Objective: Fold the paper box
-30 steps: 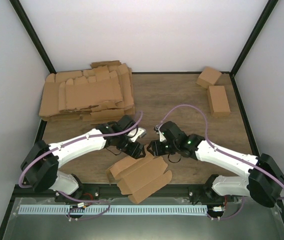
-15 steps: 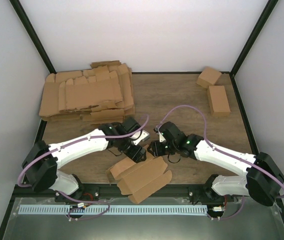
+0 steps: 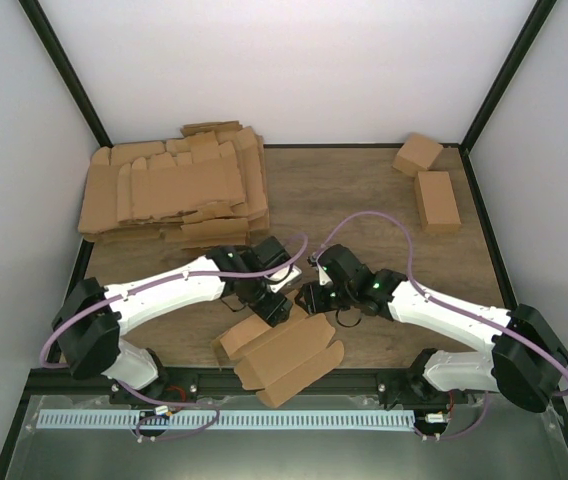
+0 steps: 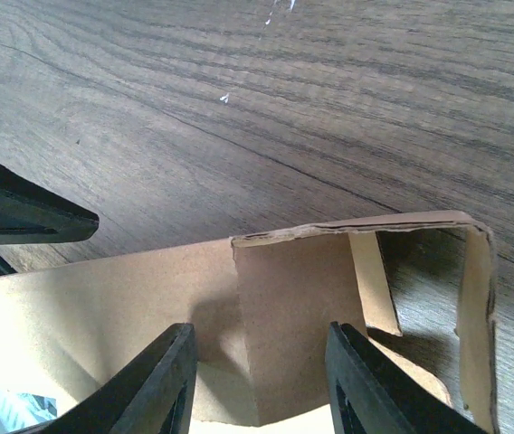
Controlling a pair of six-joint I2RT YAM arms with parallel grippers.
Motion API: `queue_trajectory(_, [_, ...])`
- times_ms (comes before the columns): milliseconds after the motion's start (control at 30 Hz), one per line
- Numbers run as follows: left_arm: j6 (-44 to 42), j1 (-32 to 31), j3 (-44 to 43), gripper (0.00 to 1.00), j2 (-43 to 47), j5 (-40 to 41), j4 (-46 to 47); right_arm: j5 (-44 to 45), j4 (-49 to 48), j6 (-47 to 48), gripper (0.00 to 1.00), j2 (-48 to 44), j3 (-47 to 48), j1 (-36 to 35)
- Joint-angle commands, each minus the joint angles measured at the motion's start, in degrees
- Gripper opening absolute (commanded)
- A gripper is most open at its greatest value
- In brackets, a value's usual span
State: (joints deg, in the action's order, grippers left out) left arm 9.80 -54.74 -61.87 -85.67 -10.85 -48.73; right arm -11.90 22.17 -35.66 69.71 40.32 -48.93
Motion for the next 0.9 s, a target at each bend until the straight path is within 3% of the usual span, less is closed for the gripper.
queue_trajectory(0, [-0.77,-1.55,-1.84,0.73,-1.18,3.20,-2.17,0.59,-0.79,-0.55,0.42,0.33,0.01,0.15])
queue_trajectory(167, [-1.07,-2.88,-2.10,0.81,-1.23,4.32,-2.68,0.40,-1.12,-0.64,0.41,0.57,0.05,0.15])
queue_trajectory(467, [-1.21,-4.61,-2.90,0.84,-1.82,9.18,-4.00,0.09,-1.39,-0.71,0.41,0.73,0.33,0.15])
queue_trajectory(867, [-1.40,-7.36,-4.40,0.74,-2.08,15.38,-4.10,0.95,-0.95,-1.16,0.41,0.06,0.69,0.16])
